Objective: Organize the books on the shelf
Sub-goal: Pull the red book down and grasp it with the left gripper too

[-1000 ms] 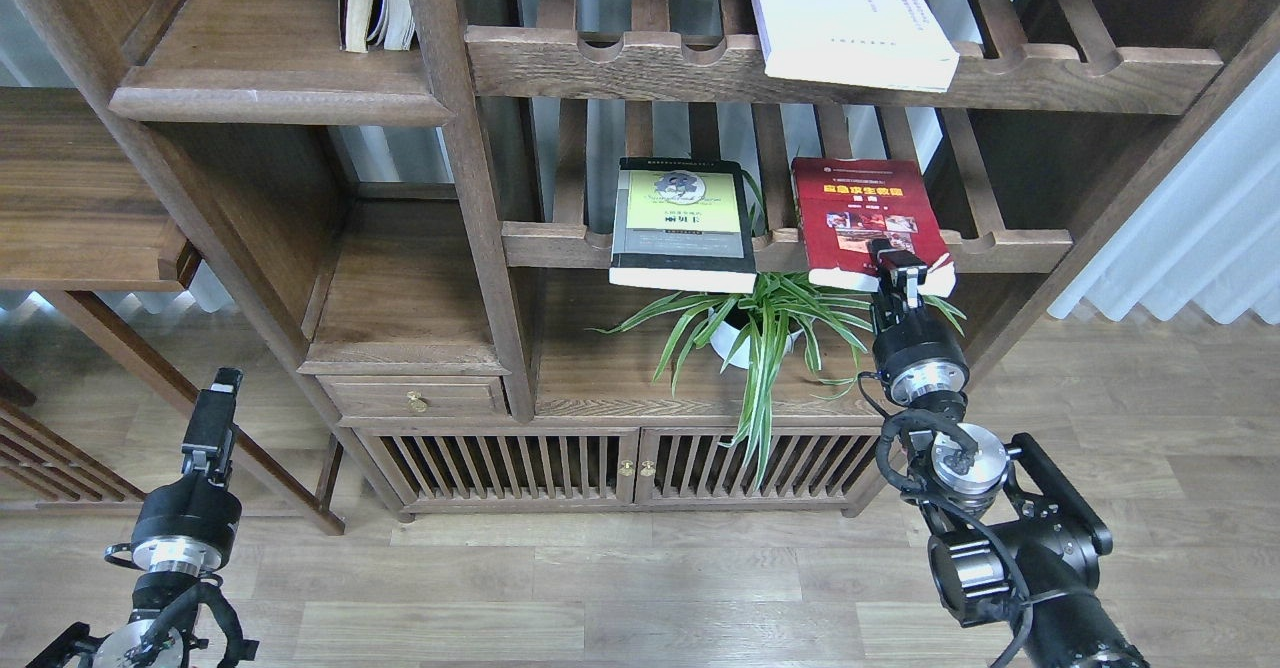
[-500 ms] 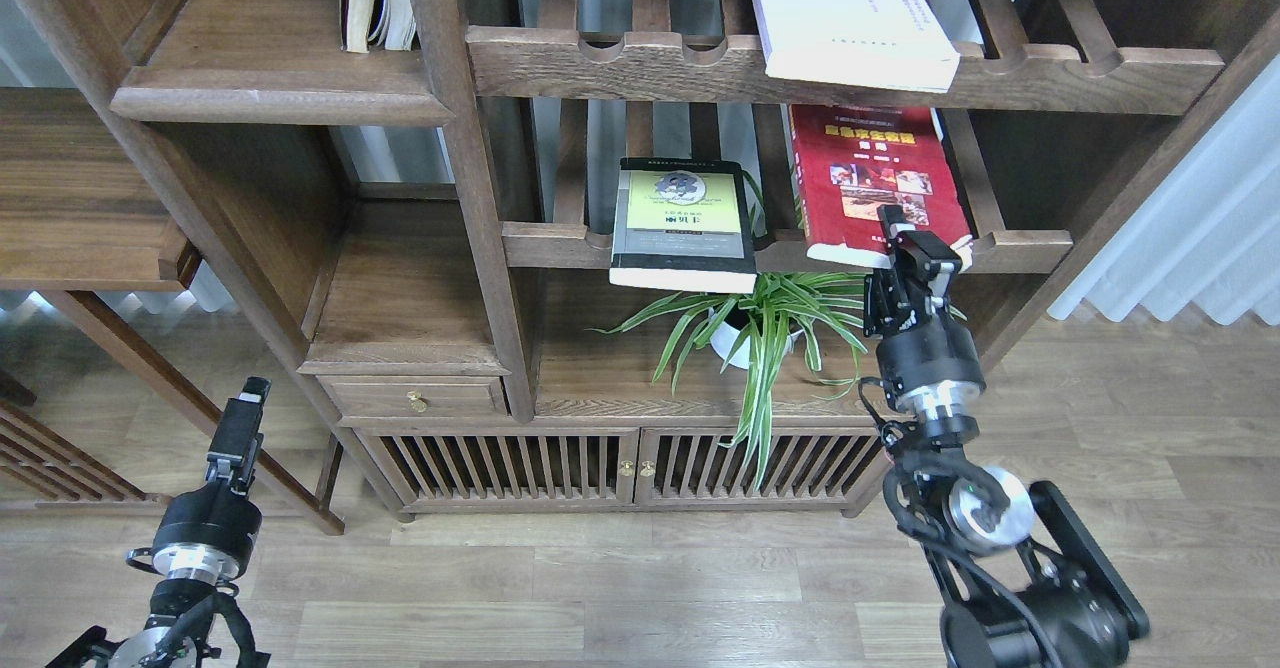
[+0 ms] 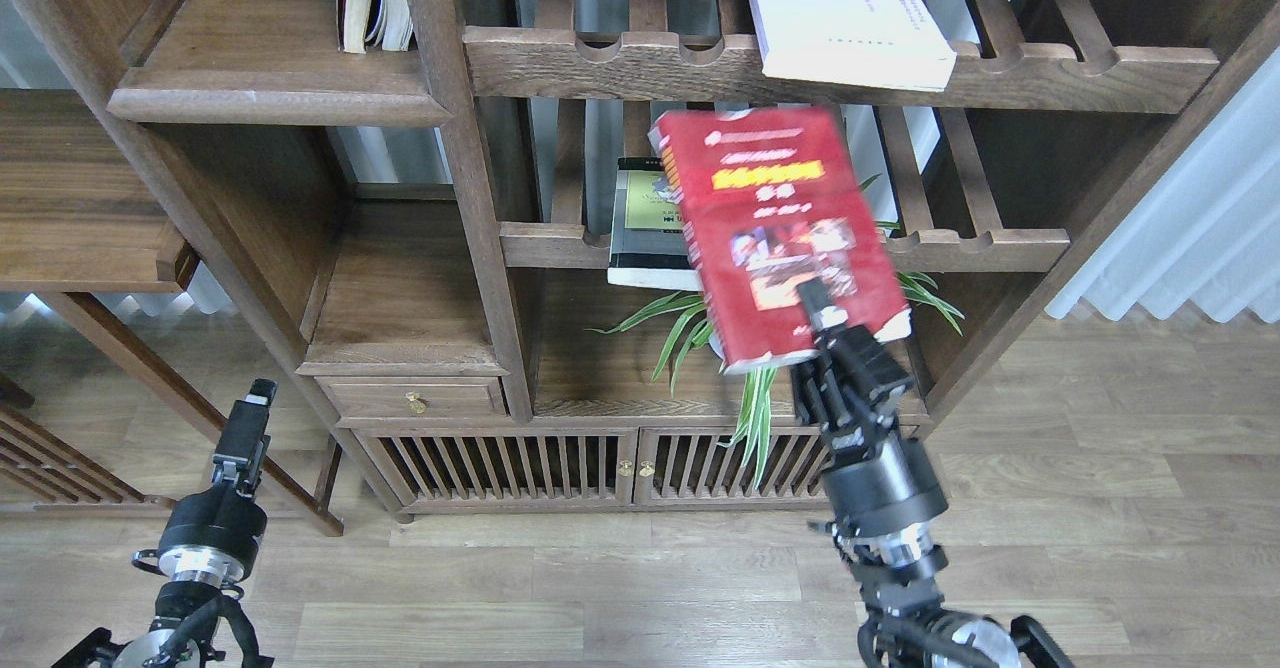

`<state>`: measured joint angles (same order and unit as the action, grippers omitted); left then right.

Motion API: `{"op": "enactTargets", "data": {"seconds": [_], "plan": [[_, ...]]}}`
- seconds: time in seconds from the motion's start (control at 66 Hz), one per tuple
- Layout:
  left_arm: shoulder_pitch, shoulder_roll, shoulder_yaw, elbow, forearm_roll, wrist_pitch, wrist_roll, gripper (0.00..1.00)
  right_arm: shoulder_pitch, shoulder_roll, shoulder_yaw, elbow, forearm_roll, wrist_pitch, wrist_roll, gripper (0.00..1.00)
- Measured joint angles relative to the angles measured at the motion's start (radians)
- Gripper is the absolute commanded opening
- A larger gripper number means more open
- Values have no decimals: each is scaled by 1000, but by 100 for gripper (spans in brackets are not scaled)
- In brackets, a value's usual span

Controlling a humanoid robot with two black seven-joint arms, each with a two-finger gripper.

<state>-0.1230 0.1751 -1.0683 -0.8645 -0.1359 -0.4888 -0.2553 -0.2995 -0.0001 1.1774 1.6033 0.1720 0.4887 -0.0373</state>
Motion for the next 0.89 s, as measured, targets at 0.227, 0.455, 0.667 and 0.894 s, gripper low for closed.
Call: {"op": "enactTargets", "data": {"seconds": [0.227, 0.455, 0.667, 0.894], "plan": [[-11, 30, 39, -94, -13, 0, 4, 100, -37, 0, -72, -2, -43, 0, -54, 4], [-32, 95, 123, -270, -35, 0, 8, 99, -51, 0, -128, -43, -75, 0, -82, 4], [-35, 127, 162, -401, -36, 0, 74, 98, -53, 0, -152, -98, -95, 0, -93, 5], [-34, 129, 204, -468, -37, 0, 74, 98, -52, 0, -153, -131, -96, 0, -110, 5]]}}
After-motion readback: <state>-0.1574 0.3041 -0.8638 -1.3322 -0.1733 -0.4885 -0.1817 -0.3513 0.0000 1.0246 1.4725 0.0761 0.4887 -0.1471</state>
